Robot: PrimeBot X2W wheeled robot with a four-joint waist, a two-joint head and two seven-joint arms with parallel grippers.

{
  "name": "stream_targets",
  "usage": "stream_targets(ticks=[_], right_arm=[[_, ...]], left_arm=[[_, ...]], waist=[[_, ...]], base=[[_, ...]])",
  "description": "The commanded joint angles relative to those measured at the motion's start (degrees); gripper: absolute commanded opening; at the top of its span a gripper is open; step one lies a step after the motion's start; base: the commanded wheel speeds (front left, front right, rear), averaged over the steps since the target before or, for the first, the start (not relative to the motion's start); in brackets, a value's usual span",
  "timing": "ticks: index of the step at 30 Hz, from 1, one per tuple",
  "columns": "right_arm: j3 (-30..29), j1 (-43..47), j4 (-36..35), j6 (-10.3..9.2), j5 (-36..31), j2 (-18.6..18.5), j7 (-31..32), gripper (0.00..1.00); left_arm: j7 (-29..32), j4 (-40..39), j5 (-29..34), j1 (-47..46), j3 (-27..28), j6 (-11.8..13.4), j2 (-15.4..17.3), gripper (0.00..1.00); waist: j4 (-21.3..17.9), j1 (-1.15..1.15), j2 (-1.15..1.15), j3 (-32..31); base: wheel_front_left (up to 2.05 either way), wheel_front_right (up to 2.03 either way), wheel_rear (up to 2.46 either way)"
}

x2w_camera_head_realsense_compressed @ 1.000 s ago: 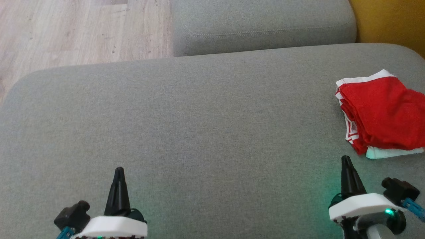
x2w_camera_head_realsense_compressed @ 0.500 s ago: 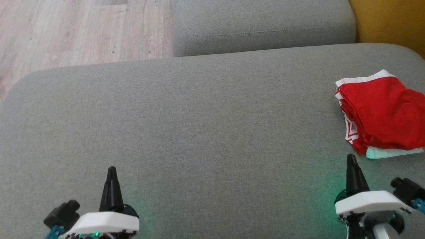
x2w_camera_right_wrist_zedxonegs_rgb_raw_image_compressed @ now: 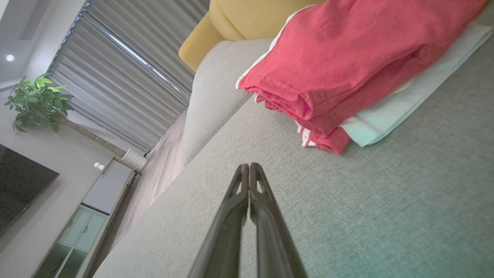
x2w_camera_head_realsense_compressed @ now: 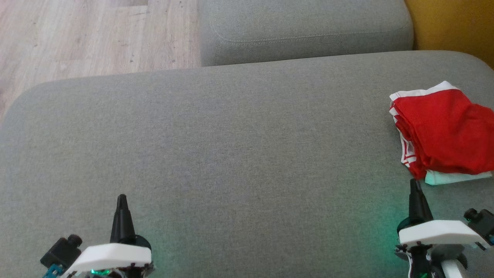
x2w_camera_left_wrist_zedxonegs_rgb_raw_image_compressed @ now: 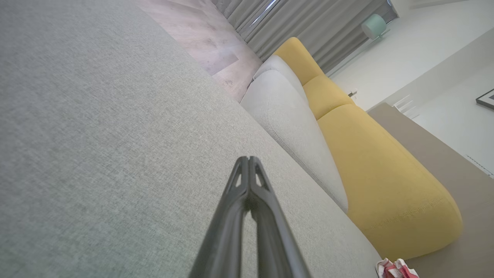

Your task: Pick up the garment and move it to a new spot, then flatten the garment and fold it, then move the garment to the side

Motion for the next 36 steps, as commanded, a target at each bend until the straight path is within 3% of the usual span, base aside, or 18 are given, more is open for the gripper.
stream_targets(ticks=[1,36], right_arm=[[0.2,-3.0,-2.4,0.21,1.6,-0.2,0.4,0.0],[-2.1,-3.7,-5.3,0.33,23.9,-0.2,6.1,0.0]], left_arm=[[0.5,-1.8,-1.3,-3.1,1.4,-0.3,0.5,0.0],[6.4,-1.7,-20.5,-4.7,6.3,-1.1,0.6,0.0]], waist=[[0.0,0.0,0.0,0.0],[-0.1,0.0,0.0,-0.1]], base=[[0.0,0.0,0.0],[0.0,0.0,0.0]])
